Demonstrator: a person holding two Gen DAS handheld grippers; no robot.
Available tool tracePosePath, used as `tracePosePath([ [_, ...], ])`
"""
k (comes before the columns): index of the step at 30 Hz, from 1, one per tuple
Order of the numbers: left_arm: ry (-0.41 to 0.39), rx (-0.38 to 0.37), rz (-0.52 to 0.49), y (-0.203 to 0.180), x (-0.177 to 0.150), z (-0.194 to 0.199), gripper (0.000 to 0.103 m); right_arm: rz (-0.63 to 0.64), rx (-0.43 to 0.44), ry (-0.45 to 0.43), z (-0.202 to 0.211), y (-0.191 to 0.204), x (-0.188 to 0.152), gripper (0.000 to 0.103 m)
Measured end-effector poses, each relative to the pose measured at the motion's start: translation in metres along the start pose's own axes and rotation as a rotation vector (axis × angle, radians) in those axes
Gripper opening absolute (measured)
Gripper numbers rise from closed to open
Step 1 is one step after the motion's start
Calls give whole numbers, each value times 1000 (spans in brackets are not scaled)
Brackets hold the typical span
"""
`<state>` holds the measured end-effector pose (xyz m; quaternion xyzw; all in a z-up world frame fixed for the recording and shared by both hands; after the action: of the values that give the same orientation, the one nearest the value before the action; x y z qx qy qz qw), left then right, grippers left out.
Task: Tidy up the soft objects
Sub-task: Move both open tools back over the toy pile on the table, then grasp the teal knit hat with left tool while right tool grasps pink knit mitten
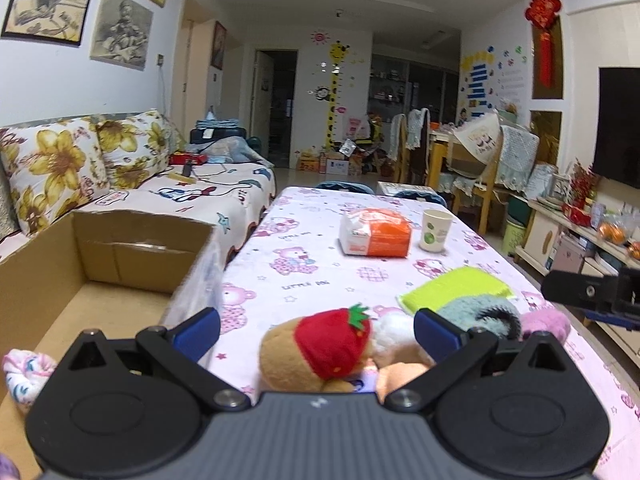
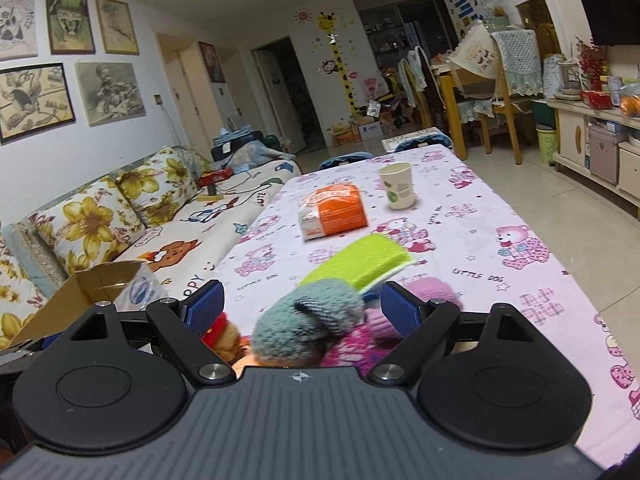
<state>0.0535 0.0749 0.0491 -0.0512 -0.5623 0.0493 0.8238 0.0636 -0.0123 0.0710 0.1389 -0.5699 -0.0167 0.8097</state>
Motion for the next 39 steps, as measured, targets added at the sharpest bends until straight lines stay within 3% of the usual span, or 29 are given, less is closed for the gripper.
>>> tracePosePath([
  [14,10,-137,-157,-70,-14,-10,102,-127,-109,15,-12,-43,-7,103],
  [23,44,-206,-264,-113,-27,-32,102,-242,-61,102,-42,-51,-22,103],
  [39,181,-256,-112,-105,-34,-77,102,-254,-6,186,-34,-49,-35,103],
])
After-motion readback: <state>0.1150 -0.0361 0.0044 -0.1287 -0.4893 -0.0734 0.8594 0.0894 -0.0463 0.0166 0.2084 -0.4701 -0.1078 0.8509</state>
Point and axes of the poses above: each gripper's, at about its wrist camera, not at the fingertips, and z roughly against the way its jaws point, y to its left, x to its top, the point moved 9 cm from there along -z, roughly the way its jaws point, and after that the axes turned 5 degrees about z, right-handed, at the moved point
